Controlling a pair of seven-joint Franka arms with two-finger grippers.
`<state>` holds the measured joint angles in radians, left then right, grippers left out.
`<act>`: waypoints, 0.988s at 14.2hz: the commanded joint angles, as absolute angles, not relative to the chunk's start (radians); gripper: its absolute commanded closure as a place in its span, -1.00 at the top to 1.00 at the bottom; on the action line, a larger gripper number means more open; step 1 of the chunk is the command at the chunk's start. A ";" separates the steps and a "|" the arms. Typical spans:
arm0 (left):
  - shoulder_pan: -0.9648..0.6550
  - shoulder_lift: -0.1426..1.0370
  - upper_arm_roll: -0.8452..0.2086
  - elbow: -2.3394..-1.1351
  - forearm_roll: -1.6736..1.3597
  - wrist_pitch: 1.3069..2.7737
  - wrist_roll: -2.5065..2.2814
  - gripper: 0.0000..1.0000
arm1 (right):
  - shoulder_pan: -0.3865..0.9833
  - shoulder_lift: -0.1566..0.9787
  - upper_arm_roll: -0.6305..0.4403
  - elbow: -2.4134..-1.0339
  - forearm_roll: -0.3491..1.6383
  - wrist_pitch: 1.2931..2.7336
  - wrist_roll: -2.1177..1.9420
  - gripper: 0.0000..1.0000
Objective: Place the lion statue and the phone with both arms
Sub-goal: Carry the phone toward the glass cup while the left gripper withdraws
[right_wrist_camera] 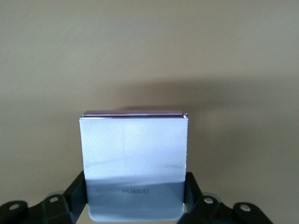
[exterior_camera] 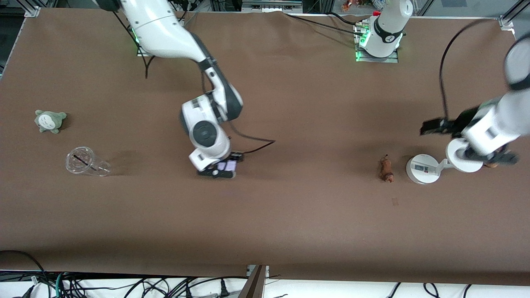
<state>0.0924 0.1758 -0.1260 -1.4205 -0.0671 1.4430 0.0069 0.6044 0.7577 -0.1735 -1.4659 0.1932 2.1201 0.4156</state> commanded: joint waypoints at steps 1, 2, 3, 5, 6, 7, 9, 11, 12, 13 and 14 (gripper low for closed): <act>0.121 -0.021 -0.115 -1.509 -0.069 1.399 -0.003 1.00 | 0.465 0.719 -0.156 -1.463 0.198 2.062 0.209 -0.40; 0.141 -0.046 -0.118 -1.535 -0.069 1.405 -0.003 1.00 | 0.431 0.718 -0.160 -1.463 0.190 2.053 0.163 -0.40; 0.155 -0.052 -0.118 -1.566 -0.069 1.417 -0.003 1.00 | 0.401 0.716 -0.176 -1.463 0.184 2.031 0.134 -0.40; 0.189 -0.058 -0.123 -1.665 -0.069 1.504 -0.003 1.00 | 0.361 0.712 -0.212 -1.474 0.184 1.991 0.118 -0.40; 0.190 -0.083 -0.123 -1.721 -0.069 1.547 -0.003 1.00 | 0.335 0.716 -0.218 -1.479 0.183 1.993 0.106 -0.40; 0.190 -0.110 -0.123 -1.789 -0.069 1.595 -0.003 1.00 | 0.295 0.718 -0.218 -1.488 0.181 1.993 0.097 -0.40; 0.189 -0.123 -0.124 -1.844 -0.069 1.673 -0.005 1.00 | 0.238 0.723 -0.218 -1.528 0.179 1.999 0.094 -0.40; 0.187 -0.109 -0.129 -1.833 -0.069 1.696 -0.009 1.00 | 0.235 0.721 -0.235 -1.557 0.173 2.016 0.091 -0.40; 0.186 -0.107 -0.129 -1.816 -0.069 1.698 -0.008 1.00 | 0.235 0.721 -0.236 -1.559 0.152 2.016 0.087 -0.40; 0.181 -0.101 -0.129 -1.793 -0.069 1.695 -0.009 1.00 | 0.235 0.722 -0.236 -1.559 0.121 2.016 0.084 -0.40; 0.178 -0.089 -0.130 -1.764 -0.069 1.689 -0.006 1.00 | 0.235 0.723 -0.236 -1.560 0.104 2.016 0.083 -0.40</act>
